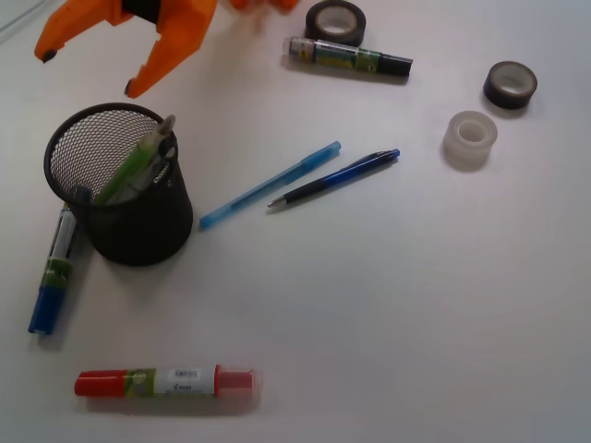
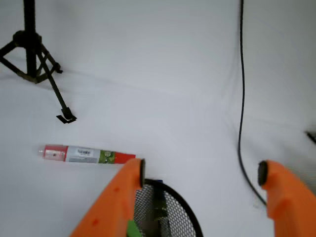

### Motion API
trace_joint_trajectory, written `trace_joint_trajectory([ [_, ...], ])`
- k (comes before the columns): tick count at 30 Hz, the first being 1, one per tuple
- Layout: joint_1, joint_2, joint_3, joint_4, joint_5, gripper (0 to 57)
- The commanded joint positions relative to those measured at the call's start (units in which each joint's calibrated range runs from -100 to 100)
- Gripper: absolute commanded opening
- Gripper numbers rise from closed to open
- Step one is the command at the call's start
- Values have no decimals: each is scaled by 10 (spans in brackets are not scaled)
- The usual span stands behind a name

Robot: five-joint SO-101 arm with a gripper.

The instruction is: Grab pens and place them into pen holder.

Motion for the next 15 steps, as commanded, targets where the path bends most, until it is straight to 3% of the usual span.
trace_joint_trajectory([
  [1, -22, -86, -59, 105, 95, 267],
  [8, -104, -173, -116, 367, 262, 267],
  [15, -181, -139, -180, 693, 327, 266],
])
